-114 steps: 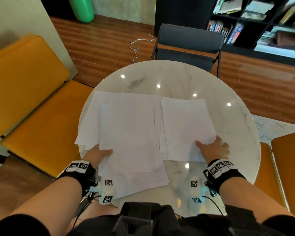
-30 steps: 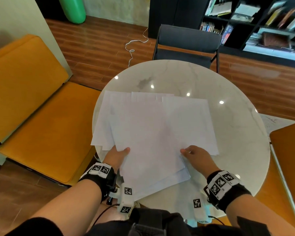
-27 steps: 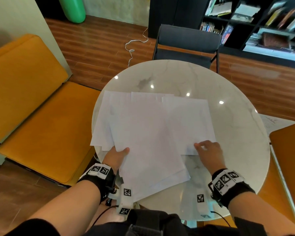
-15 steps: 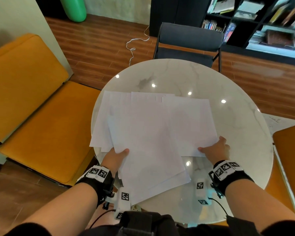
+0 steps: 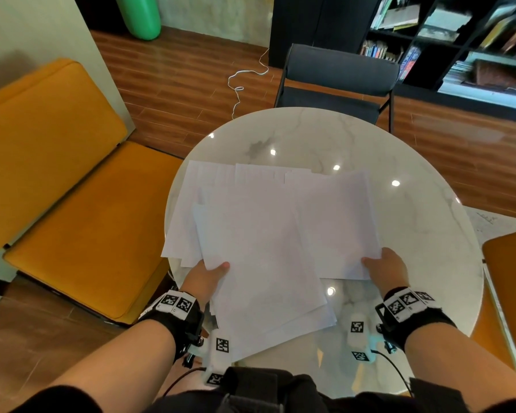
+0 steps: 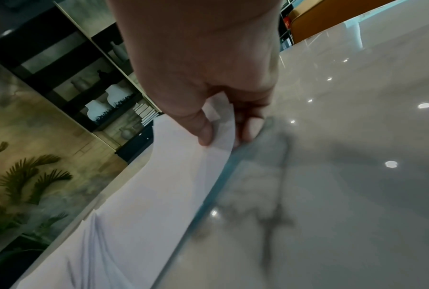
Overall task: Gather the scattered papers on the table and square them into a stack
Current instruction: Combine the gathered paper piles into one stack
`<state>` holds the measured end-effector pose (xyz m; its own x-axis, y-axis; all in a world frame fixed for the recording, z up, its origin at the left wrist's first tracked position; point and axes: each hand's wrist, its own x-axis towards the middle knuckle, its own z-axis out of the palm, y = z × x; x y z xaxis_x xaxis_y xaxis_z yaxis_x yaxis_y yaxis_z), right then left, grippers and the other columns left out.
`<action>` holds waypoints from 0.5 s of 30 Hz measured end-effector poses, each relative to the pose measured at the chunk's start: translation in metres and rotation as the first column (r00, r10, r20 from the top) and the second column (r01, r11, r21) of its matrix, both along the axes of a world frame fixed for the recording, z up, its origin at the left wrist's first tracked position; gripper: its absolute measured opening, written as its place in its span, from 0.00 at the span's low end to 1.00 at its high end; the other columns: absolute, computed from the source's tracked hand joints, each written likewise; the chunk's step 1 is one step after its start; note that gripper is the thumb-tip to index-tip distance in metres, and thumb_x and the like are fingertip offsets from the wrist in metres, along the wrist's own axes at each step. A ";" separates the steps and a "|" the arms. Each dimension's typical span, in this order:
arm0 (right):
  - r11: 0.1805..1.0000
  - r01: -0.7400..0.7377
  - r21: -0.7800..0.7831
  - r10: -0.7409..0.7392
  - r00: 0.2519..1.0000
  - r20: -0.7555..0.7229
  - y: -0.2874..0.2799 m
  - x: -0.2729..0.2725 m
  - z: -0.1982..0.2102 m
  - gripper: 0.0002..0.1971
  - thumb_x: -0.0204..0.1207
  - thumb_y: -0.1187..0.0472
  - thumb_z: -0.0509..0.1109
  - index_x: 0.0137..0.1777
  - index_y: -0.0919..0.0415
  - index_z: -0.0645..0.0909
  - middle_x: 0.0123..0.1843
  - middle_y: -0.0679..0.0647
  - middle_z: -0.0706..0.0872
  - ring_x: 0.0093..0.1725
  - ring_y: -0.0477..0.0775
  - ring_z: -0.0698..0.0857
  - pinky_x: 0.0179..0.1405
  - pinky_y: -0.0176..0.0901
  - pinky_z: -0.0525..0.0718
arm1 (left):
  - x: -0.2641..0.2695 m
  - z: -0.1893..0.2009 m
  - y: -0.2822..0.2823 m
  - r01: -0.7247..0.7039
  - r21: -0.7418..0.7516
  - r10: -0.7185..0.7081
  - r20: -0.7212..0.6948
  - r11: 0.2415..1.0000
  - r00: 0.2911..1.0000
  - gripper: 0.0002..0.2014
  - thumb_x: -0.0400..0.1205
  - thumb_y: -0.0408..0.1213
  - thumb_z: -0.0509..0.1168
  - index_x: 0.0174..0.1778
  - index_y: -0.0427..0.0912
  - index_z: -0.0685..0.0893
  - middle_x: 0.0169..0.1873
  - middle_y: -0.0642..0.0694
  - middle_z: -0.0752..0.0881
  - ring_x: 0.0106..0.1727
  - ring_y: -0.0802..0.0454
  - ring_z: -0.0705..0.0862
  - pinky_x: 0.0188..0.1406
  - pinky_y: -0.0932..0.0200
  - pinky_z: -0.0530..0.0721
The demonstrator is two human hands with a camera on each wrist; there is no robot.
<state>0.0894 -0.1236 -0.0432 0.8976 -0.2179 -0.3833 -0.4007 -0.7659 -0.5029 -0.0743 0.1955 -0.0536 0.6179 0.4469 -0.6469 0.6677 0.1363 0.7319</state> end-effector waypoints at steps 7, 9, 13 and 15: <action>0.995 0.047 0.093 -0.063 0.983 0.172 -0.010 0.002 0.023 0.06 0.73 0.71 0.62 0.48 0.71 0.78 0.44 0.69 0.84 0.36 0.63 0.80 0.37 0.49 0.81 | 0.000 -0.001 0.001 0.010 -0.002 -0.010 0.004 1.000 1.000 0.27 0.78 0.49 0.68 0.71 0.40 0.76 0.66 0.41 0.83 0.67 0.39 0.80 0.73 0.39 0.74; 0.965 0.115 0.235 -0.160 0.971 0.178 -0.013 0.006 0.033 0.11 0.74 0.71 0.61 0.53 0.69 0.81 0.47 0.69 0.84 0.43 0.65 0.82 0.44 0.55 0.87 | 0.000 -0.001 0.000 0.011 -0.003 -0.011 0.010 1.000 1.000 0.27 0.79 0.48 0.68 0.71 0.41 0.76 0.67 0.41 0.83 0.68 0.39 0.79 0.74 0.39 0.73; 0.805 0.239 0.542 -0.370 0.918 0.144 -0.015 0.009 0.059 0.18 0.77 0.69 0.64 0.67 0.67 0.79 0.57 0.64 0.82 0.52 0.63 0.83 0.27 0.34 0.88 | -0.001 0.001 0.000 0.010 0.005 -0.010 0.015 1.000 1.000 0.24 0.79 0.47 0.68 0.70 0.42 0.77 0.67 0.42 0.83 0.69 0.39 0.79 0.75 0.40 0.72; 0.734 0.228 0.639 -0.407 0.902 0.145 -0.014 0.009 0.071 0.18 0.79 0.68 0.64 0.70 0.68 0.77 0.60 0.64 0.81 0.50 0.59 0.83 0.26 0.31 0.87 | -0.001 0.002 0.000 0.010 0.007 -0.010 0.024 1.000 1.000 0.24 0.80 0.47 0.67 0.70 0.41 0.77 0.67 0.41 0.83 0.69 0.39 0.79 0.75 0.40 0.72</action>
<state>0.0982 -0.1380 0.0277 0.9002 -0.3170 -0.2984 -0.3520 -0.1264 -0.9274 -0.0753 0.1952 -0.0517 0.6372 0.4455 -0.6289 0.6515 0.1246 0.7483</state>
